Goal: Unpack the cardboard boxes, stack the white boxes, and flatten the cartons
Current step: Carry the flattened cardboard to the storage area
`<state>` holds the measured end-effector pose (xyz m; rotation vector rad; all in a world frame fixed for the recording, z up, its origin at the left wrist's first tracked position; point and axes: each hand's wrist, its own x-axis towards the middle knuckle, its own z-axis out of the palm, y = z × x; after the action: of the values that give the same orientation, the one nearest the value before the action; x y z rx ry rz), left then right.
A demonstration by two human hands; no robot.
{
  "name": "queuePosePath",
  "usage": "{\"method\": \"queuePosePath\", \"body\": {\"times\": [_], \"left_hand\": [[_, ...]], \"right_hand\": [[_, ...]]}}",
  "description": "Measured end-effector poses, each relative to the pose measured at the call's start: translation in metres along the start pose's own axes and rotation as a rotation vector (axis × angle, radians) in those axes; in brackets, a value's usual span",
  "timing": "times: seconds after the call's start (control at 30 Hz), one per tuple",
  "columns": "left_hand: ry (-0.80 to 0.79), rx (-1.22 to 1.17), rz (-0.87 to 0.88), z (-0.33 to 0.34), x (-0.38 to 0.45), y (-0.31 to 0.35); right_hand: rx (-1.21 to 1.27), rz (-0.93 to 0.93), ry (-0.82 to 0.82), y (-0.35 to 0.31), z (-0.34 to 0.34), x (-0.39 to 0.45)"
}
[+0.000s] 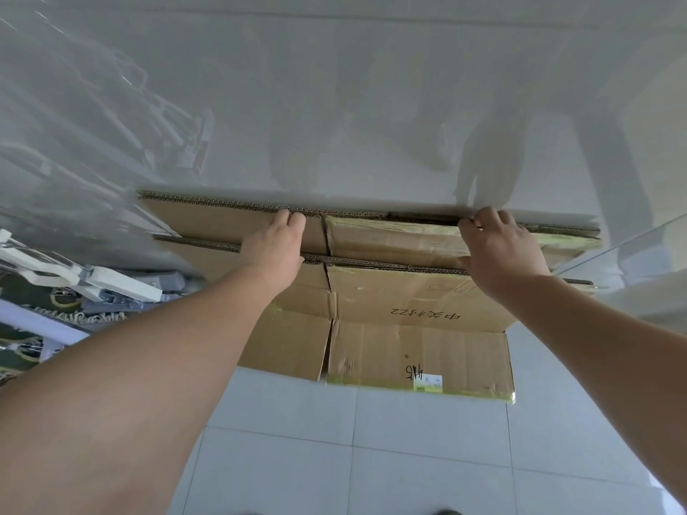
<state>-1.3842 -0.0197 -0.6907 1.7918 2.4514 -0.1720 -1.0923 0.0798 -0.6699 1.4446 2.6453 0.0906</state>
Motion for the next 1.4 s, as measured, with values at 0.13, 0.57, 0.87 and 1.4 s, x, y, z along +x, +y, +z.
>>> {"method": "queuePosePath", "body": {"times": [0.13, 0.57, 0.87, 1.4], "left_hand": [[-0.051, -0.017, 0.053, 0.000, 0.000, 0.004], [-0.056, 0.043, 0.129, 0.106, 0.035, 0.002], [0.039, -0.035, 0.197, 0.094, 0.021, -0.008], [0.250, -0.129, 0.268, 0.023, 0.001, -0.022]], "right_hand": [[0.047, -0.038, 0.112, 0.004, -0.001, -0.002], [0.062, -0.095, -0.290, -0.049, 0.104, 0.029], [-0.036, -0.089, -0.181, -0.053, 0.091, 0.023], [-0.009, -0.220, 0.081, -0.028, 0.006, 0.006]]}}
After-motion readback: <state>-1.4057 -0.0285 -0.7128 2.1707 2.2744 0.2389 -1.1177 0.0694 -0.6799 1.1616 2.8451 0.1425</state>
